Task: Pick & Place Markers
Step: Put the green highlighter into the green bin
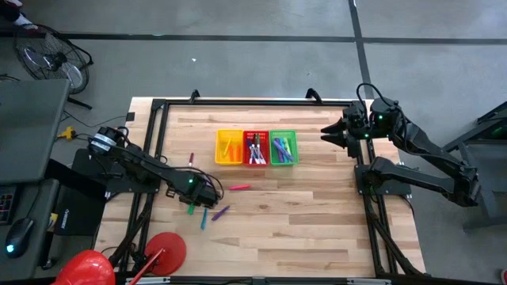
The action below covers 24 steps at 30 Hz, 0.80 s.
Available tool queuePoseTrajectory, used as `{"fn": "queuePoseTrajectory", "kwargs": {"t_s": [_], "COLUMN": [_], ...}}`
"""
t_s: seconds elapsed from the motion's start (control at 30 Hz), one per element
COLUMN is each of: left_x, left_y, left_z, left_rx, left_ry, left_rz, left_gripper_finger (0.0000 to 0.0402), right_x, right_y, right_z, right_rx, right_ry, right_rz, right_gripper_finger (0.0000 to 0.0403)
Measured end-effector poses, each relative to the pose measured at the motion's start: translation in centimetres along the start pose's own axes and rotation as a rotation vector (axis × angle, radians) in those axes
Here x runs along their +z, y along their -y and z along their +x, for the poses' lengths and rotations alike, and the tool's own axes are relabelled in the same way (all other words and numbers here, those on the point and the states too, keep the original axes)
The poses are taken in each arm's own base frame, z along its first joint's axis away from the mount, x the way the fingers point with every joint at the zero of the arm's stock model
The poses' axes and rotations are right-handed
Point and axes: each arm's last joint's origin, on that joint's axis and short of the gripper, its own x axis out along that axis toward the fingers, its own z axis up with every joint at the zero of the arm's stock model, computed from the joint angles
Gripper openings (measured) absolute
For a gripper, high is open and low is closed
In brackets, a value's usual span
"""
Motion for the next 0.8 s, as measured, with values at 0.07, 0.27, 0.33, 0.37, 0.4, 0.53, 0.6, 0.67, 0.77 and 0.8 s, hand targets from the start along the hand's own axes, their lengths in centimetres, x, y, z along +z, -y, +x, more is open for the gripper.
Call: {"fn": "queuePoseTrajectory", "kwargs": {"t_s": [0.07,0.27,0.33,0.37,0.4,0.53,0.6,0.67,0.77,0.8], "left_x": [-0.1,-0.1,-0.1,-0.1,0.0,-0.1,-0.1,-0.1,0.0,0.0], "left_y": [0.3,0.8,1.1,1.0,1.1,1.5,1.6,2.0,2.5,2.7], "left_z": [-0.5,-1.2,-1.7,-1.9,-2.2,-3.9,-5.0,-6.3,-8.8,-9.9], "left_rx": [-0.007,-0.022,-0.033,-0.022,-0.015,0.003,0.019,0.012,-0.014,-0.051], "left_ry": [-0.006,0.016,0.043,0.063,0.078,0.125,0.148,0.189,0.287,0.334], "left_rz": [0.023,0.026,0.025,0.023,0.022,0.023,0.024,0.034,0.045,0.050], "left_gripper_finger": [0.0060,0.0060,0.0060,0.0060,0.0060,0.0060,0.0060,0.0060,0.0060,0.0060], "right_x": [0.0,0.1,0.1,0.1,0.1,0.1,0.2,0.3,0.5,0.6], "right_y": [0.0,0.0,0.0,0.0,0.0,0.0,0.0,0.0,-0.1,-0.1], "right_z": [0.0,0.0,0.0,0.0,0.0,0.0,0.0,0.0,0.1,0.1], "right_rx": [0.000,0.002,0.002,0.002,0.001,0.000,0.001,0.003,0.008,0.011], "right_ry": [0.000,0.006,0.005,0.005,0.005,0.006,0.013,0.022,0.039,0.045], "right_rz": [0.000,-0.004,-0.009,-0.013,-0.018,-0.033,-0.036,-0.039,-0.049,-0.053], "right_gripper_finger": [0.0158,0.0158,0.0158,0.0158,0.0158,0.0158,0.0158,0.0158,0.0158,0.0158]}}
